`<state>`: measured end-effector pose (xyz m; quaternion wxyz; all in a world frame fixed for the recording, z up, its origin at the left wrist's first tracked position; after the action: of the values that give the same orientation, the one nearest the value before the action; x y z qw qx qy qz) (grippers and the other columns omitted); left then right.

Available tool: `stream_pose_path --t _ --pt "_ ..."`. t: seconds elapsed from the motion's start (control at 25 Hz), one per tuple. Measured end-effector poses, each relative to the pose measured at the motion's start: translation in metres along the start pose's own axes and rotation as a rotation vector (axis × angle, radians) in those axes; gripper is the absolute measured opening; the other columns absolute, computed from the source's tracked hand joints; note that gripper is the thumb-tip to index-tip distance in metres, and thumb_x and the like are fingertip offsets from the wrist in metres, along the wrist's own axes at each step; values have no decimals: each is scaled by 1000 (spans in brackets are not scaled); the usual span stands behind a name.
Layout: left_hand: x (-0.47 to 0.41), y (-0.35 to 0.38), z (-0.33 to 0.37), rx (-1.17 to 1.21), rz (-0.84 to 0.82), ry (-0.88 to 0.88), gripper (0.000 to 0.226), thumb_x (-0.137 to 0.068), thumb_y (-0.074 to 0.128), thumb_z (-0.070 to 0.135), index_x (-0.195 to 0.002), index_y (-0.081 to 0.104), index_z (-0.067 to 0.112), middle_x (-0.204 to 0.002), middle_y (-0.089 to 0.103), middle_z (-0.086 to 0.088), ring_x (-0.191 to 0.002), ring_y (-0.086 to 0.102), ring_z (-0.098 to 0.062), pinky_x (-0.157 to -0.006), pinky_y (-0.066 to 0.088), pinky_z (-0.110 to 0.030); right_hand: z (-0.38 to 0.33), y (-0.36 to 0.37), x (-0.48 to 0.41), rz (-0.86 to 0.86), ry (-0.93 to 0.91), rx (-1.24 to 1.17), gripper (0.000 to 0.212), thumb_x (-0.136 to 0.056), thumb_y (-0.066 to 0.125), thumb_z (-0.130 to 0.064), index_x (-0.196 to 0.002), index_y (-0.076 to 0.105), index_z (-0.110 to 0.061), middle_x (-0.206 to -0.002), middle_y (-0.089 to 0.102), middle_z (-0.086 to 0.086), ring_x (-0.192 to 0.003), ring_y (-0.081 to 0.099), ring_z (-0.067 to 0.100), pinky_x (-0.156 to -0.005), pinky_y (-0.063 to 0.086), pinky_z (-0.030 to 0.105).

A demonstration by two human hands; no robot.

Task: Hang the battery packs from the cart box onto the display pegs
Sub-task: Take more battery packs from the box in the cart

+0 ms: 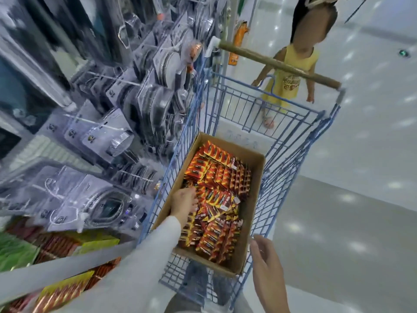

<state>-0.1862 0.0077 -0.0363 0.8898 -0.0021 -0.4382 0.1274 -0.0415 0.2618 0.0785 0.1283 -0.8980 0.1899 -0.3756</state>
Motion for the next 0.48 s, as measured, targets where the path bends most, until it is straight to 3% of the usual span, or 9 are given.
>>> stream_pose_path --t 0.04,0.12,0.32,0.48 --pt "-22 11 6 30 11 -45 35 -104 62 28 -127 65 3 -110 70 -7 -93 69 -22 -79 60 -34 -2 6 -7 -17 27 -26 11 -104 55 -33 -112 61 -27 -109 66 -14 -100 59 -3 -65 45 5" --pt "-61 32 15 107 41 -137 45 -104 63 31 -138 59 1 -112 66 -11 -94 65 -23 -85 56 -34 -3 17 -24 -33 58 -52 7 -103 57 -30 -108 62 -28 -109 67 -14 -105 61 1 -64 47 5" --pt "-132 59 6 224 162 -277 60 -104 60 40 -151 47 4 -150 55 -15 -135 55 -36 -109 49 -42 8 26 -59 -45 151 -102 5 -99 63 -25 -103 65 -28 -105 70 -11 -101 63 4 -68 48 8" --pt "-167 63 -5 234 247 -297 54 -99 68 37 -140 56 3 -139 62 -11 -119 64 -35 -102 55 -44 18 20 -86 -6 192 -40 13 -97 67 -31 -110 67 -27 -112 72 -8 -107 65 11 -87 47 25"
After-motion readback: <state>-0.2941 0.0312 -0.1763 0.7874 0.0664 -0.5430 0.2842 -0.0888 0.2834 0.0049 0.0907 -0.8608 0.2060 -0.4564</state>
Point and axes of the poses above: each hand's wrist, its own x-axis away from the middle knuckle, its own y-axis out of the palm, z = x × y, the point moved 10 cm from there along -x, towards the middle knuckle
